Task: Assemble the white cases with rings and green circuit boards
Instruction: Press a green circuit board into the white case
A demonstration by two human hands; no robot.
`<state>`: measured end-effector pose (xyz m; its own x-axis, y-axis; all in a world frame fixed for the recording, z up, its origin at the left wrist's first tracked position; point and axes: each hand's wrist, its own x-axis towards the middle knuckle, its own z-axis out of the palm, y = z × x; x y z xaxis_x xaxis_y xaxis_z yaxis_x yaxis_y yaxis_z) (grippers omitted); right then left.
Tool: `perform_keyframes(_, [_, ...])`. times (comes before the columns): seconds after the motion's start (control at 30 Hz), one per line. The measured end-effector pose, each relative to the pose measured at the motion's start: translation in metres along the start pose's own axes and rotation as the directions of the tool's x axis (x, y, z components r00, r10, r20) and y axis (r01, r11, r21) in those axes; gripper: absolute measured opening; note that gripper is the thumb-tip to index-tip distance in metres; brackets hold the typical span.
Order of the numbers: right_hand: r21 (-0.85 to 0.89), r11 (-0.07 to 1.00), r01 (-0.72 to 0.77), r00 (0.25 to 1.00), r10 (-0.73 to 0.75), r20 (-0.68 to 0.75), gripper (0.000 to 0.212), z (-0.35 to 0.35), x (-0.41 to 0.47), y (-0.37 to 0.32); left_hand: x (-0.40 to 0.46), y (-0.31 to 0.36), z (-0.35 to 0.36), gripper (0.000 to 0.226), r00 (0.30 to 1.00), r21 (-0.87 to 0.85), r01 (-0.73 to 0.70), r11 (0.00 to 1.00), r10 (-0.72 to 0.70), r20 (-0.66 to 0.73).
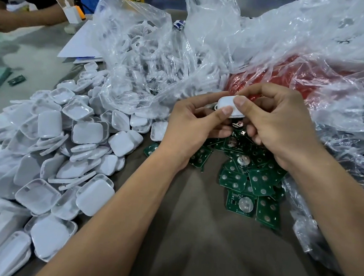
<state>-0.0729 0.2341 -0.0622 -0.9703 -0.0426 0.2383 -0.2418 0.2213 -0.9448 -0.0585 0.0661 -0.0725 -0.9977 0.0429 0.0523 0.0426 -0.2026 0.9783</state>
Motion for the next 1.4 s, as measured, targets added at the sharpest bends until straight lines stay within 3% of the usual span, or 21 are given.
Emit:
perform_keyframes(0.33, [0.055,0.996,-0.068,0.993,0.062,0.105,0.010,-0.001,0.000,-0.005,-0.001,0.002,0.003,0.027,1.000,0.015,0.012,1.000,-0.012,-0.003])
perform_keyframes(0.63, [0.200,0.951,-0.237,0.965,0.206,0.163,0.011,-0.004,0.003,-0.005,-0.002,0.001,0.007,0.032,0.998,-0.047,0.035,0.998,-0.037,-0.042])
perform_keyframes(1.17, [0.309,0.901,-0.304,0.940,0.231,0.250,0.015,-0.009,0.003,-0.008,-0.003,0.000,0.009,0.028,0.997,-0.078,-0.010,0.997,0.004,-0.076])
perform_keyframes(1.33, [0.286,0.940,-0.185,0.975,0.139,0.175,0.012,-0.002,0.000,-0.008,0.000,0.000,0.007,0.025,0.996,-0.080,-0.006,0.997,-0.001,-0.089])
perform_keyframes(1.4, [0.073,0.997,0.003,0.996,-0.010,0.094,0.011,0.003,-0.002,-0.008,0.001,0.002,0.004,0.021,0.994,-0.074,0.024,0.997,-0.032,-0.105])
